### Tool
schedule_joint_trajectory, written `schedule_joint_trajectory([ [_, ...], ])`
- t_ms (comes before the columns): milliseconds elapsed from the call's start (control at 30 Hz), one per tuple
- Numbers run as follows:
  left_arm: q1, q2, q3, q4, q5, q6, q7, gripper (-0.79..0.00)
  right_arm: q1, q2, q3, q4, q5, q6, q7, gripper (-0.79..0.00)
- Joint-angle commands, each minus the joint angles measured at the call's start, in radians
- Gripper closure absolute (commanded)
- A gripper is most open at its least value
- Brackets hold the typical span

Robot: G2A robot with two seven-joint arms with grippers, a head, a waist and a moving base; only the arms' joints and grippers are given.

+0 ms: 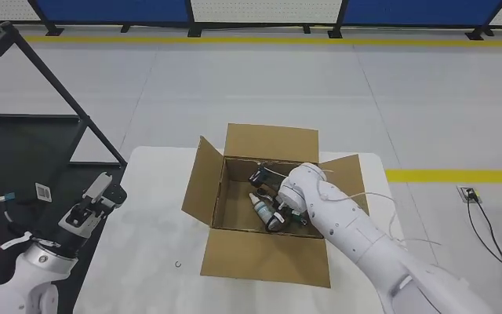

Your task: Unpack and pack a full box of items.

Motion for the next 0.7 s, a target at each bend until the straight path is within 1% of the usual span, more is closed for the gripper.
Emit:
schedule_joint_trajectory([
  [0,0.000,0.000,0.000,0.000,0.000,0.000,0.000,-0.785,0.003,-0.009,0.000,0.020,0.003,-0.011,-0.005,-0.342],
  [67,0.000,0.000,0.000,0.000,0.000,0.000,0.000,-0.785,0.006,-0.018,-0.002,0.036,0.001,-0.018,-0.007,-0.326],
  [467,0.000,0.000,0.000,0.000,0.000,0.000,0.000,-0.785,0.005,-0.067,-0.006,0.133,-0.002,-0.044,-0.033,-0.336],
  [667,0.000,0.000,0.000,0.000,0.000,0.000,0.000,-0.785,0.006,-0.089,-0.002,0.176,0.000,-0.047,-0.064,-0.323],
])
